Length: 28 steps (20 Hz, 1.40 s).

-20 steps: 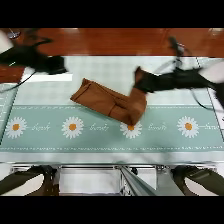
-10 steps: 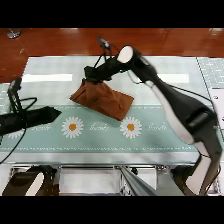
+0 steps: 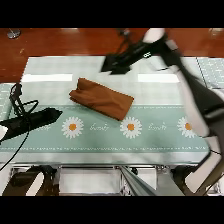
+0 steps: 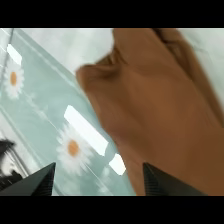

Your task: Fold the shirts.

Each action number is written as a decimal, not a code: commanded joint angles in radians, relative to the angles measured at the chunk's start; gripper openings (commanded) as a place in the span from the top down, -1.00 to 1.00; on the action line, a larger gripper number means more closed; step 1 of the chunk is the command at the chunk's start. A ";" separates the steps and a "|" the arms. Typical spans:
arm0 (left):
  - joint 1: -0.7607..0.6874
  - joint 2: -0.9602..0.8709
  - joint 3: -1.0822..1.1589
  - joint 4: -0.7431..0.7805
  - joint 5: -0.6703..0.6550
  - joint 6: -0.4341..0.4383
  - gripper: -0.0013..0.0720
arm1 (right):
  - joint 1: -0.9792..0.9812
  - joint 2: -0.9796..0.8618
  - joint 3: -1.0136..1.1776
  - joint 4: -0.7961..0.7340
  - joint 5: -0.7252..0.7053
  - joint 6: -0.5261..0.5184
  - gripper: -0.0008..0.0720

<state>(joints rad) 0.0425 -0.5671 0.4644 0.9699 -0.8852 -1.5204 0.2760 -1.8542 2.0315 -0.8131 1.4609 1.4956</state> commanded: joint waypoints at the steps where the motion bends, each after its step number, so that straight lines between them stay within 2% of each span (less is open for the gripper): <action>1: 0.001 -0.001 -0.003 -0.009 0.012 -0.002 0.89 | -0.173 0.292 -0.267 -0.265 0.083 -0.057 -0.74; 3: 0.000 -0.001 -0.003 -0.023 0.010 -0.002 0.89 | -0.229 0.513 -0.681 -0.314 -0.195 0.045 -0.74; 5: -0.006 -0.001 -0.003 -0.024 0.012 -0.002 0.89 | -0.234 0.690 -1.114 -0.219 -0.537 0.192 -0.74; 6: -0.008 -0.001 -0.003 -0.029 0.014 -0.003 0.89 | -0.217 0.738 -1.278 -0.082 -0.691 0.195 -0.74; 7: -0.008 -0.001 -0.003 -0.029 0.017 -0.003 0.89 | -0.190 0.755 -1.404 0.091 -0.816 0.149 -0.73; 8: -0.008 -0.001 -0.003 -0.029 0.020 -0.002 0.89 | -0.156 0.744 -1.470 0.233 -0.880 0.061 -0.73; 10: -0.008 -0.001 -0.003 -0.029 0.023 -0.002 0.89 | -0.082 0.657 -1.466 0.365 -0.880 -0.053 -0.73; 13: -0.008 -0.002 -0.003 -0.029 0.021 -0.002 0.89 | -0.017 0.463 -1.344 0.393 -0.720 -0.124 -0.73; 19: -0.008 -0.002 -0.003 -0.029 0.021 0.001 0.89 | 0.003 0.208 -1.088 0.391 -0.621 -0.099 -0.69; 20: -0.008 -0.002 -0.003 -0.029 0.021 0.001 0.89 | 0.009 0.173 -1.041 0.385 -0.586 -0.113 -0.46; 22: -0.008 -0.002 -0.003 -0.029 0.021 0.001 0.89 | 0.021 0.125 -0.931 0.386 -0.495 -0.175 0.84; 23: -0.008 -0.002 -0.003 -0.029 0.021 0.001 0.89 | 0.021 0.118 -0.863 0.373 -0.464 -0.203 0.90; 25: -0.012 -0.002 -0.003 -0.029 0.021 0.002 0.89 | 0.021 0.121 -0.701 0.288 -0.404 -0.188 0.90; 28: -0.012 -0.002 -0.003 -0.028 0.021 0.001 0.89 | 0.021 0.125 -0.408 0.040 -0.260 -0.045 0.90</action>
<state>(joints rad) 0.0311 -0.5686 0.4618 0.9409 -0.8646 -1.5192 0.2943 -1.7187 1.3849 -0.5785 1.0576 1.3621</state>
